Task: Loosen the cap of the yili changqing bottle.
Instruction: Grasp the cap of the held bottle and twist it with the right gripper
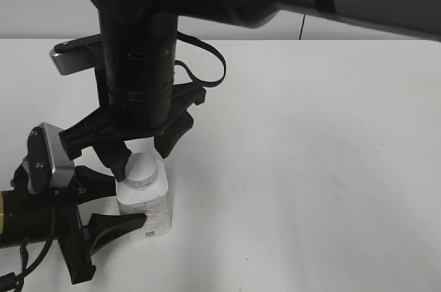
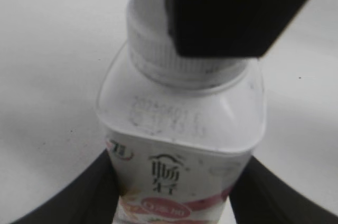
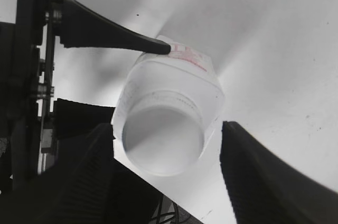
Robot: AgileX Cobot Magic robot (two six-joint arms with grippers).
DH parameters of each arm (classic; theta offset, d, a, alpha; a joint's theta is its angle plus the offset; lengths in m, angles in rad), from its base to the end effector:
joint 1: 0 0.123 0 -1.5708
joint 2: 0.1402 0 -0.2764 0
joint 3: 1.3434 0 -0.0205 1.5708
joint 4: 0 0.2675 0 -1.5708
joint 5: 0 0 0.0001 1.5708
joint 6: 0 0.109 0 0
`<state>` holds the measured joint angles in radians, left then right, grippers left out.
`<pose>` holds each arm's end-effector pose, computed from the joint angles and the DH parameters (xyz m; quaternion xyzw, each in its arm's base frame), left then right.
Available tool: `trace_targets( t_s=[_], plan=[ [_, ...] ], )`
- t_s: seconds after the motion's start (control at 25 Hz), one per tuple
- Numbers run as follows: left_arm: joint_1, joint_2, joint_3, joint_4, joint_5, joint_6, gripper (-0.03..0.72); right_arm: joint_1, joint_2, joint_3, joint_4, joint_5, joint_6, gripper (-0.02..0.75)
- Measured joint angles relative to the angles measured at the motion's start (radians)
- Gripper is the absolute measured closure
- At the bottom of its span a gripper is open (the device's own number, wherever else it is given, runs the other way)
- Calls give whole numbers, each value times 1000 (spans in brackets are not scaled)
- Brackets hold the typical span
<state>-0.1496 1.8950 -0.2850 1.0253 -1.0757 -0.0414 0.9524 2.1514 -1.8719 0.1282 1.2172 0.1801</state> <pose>0.1947 -0.1122 0.0545 0.4664 0.7133 -0.2843 0.4392 0.2598 0.3877 0.1929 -0.3586 0.9280 0.0952 0.0348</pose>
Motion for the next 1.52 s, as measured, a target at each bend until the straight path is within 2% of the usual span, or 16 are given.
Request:
trace_targets(
  t_s=[0.44, 0.76, 1.04, 1.32, 1.52],
  plan=[
    [0, 0, 0, 0, 0, 0, 300, 0, 17, 0, -16, 0, 2, 243],
    [0, 0, 0, 0, 0, 0, 300, 2, 17, 0, -11, 0, -4, 321],
    [0, 0, 0, 0, 0, 0, 300, 2, 17, 0, -10, 0, -47, 346],
    [0, 0, 0, 0, 0, 0, 302, 2, 17, 0, -8, 0, -354, 349],
    [0, 0, 0, 0, 0, 0, 315, 2, 17, -3, -5, 0, -768, 349]
  ],
)
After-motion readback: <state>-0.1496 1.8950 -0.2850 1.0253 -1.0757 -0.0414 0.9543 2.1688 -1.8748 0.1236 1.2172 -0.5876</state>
